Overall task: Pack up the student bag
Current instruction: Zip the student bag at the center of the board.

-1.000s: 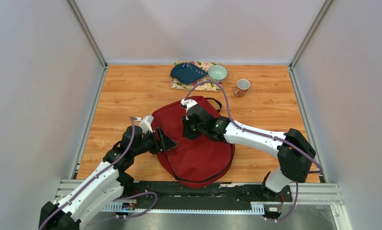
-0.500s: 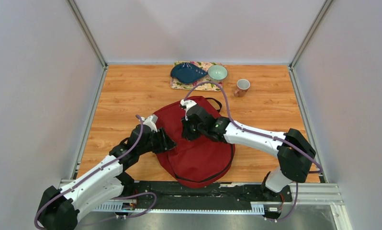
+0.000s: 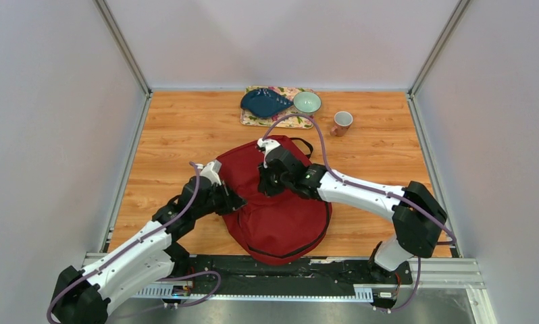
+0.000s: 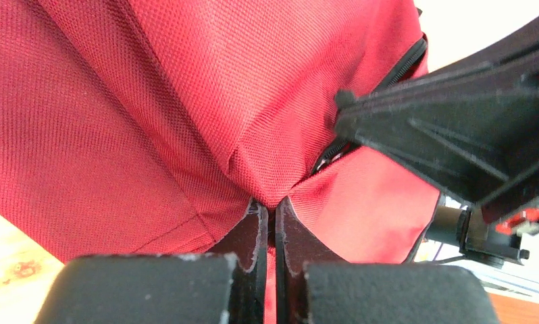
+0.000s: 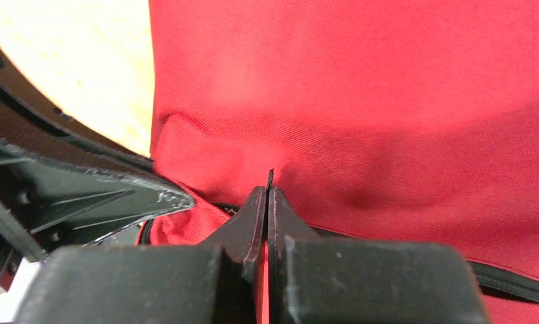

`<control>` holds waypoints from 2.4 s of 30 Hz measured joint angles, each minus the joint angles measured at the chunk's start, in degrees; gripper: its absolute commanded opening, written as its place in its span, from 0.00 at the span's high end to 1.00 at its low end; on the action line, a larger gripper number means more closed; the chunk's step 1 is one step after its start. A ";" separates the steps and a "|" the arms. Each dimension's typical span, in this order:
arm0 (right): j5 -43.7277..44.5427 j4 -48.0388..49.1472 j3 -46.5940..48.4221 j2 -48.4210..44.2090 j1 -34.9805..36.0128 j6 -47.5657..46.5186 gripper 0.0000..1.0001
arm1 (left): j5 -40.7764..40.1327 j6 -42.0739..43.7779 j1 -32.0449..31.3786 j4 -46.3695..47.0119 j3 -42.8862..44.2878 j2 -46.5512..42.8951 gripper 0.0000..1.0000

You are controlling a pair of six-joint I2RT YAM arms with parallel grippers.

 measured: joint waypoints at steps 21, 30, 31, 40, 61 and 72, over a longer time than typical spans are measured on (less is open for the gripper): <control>2.01 -1.33 -8.72 -10.05 -14.69 -0.74 1.00 | -5.60 1.95 0.00 -7.96 -2.62 -12.48 1.00; 1.29 -1.51 -12.04 -13.64 -17.62 -0.94 1.00 | -6.25 3.08 -0.13 -10.10 -1.84 -13.88 1.00; 1.25 -1.51 -12.31 -13.84 -17.66 -0.98 1.00 | -6.29 3.28 -0.15 -10.43 -1.60 -13.90 1.00; 0.31 -0.33 -15.80 -17.14 -17.88 -0.50 1.00 | -6.21 4.57 -0.15 -10.03 -1.01 -11.98 1.00; 6.19 -7.87 -20.72 -29.86 -20.33 0.72 0.27 | 9.22 14.58 10.84 -4.92 15.23 12.68 0.29; -2.73 -9.38 -29.09 -36.30 -20.61 5.38 0.26 | 2.21 13.73 10.78 -13.55 7.78 -6.67 0.24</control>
